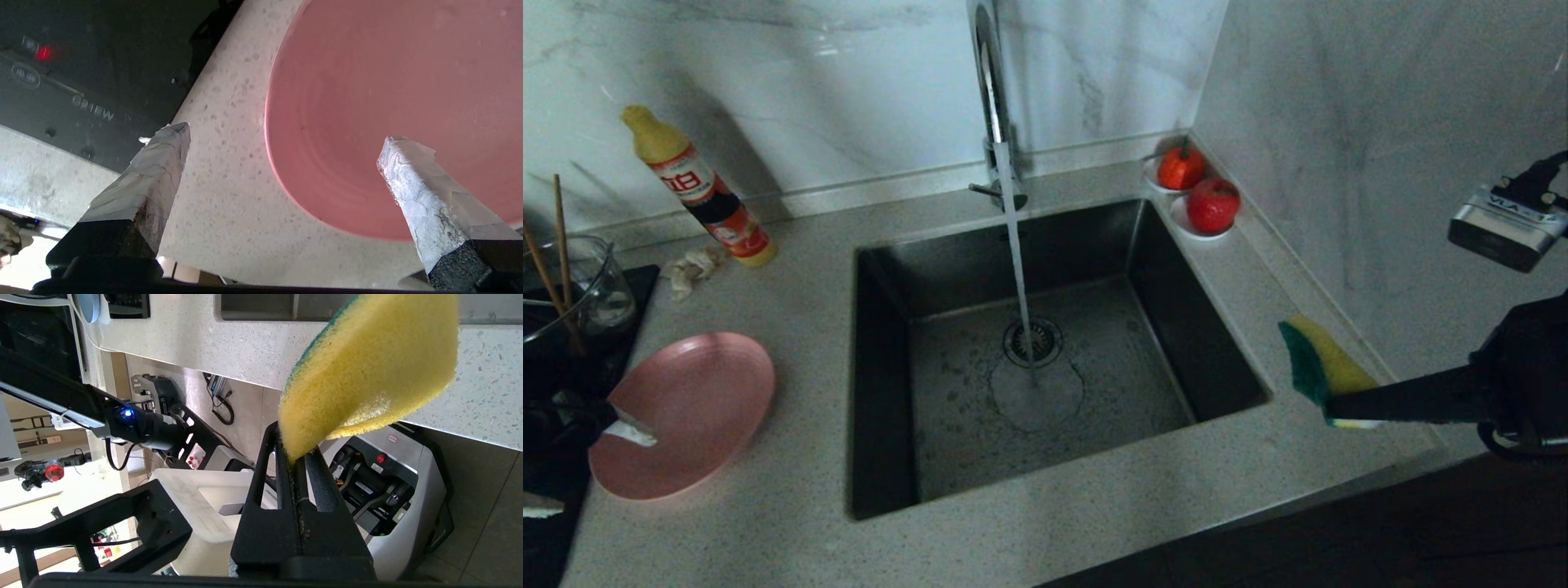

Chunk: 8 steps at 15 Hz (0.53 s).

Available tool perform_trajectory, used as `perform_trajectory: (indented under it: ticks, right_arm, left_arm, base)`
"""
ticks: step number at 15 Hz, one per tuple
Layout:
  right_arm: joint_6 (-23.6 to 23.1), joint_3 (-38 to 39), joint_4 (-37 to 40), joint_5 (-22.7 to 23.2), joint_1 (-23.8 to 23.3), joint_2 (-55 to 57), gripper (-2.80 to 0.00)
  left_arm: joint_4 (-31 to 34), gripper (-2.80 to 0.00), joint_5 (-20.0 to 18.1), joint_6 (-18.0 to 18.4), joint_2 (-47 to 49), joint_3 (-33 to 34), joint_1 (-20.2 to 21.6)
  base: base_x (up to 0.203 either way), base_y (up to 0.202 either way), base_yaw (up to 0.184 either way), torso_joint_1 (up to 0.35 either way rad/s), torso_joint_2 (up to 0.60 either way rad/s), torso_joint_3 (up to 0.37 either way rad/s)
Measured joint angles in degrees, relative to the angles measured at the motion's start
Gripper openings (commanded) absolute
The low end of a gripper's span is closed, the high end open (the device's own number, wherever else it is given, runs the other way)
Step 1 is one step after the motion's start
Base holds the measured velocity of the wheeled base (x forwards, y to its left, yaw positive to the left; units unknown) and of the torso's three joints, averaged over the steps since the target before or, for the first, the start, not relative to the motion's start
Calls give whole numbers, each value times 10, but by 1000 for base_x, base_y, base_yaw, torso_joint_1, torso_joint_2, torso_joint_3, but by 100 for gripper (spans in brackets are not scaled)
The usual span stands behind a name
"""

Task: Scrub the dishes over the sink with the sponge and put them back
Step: Wash the plate

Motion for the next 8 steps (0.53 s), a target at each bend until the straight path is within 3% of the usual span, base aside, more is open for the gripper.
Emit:
perform_trajectory:
  ticks: [8]
  right_arm:
    - [0, 1, -1, -1, 0, 1, -280]
  left_arm:
    - [-75, 0, 13, -13, 42, 12, 0]
  base:
    - [0, 0, 0, 0, 0, 0]
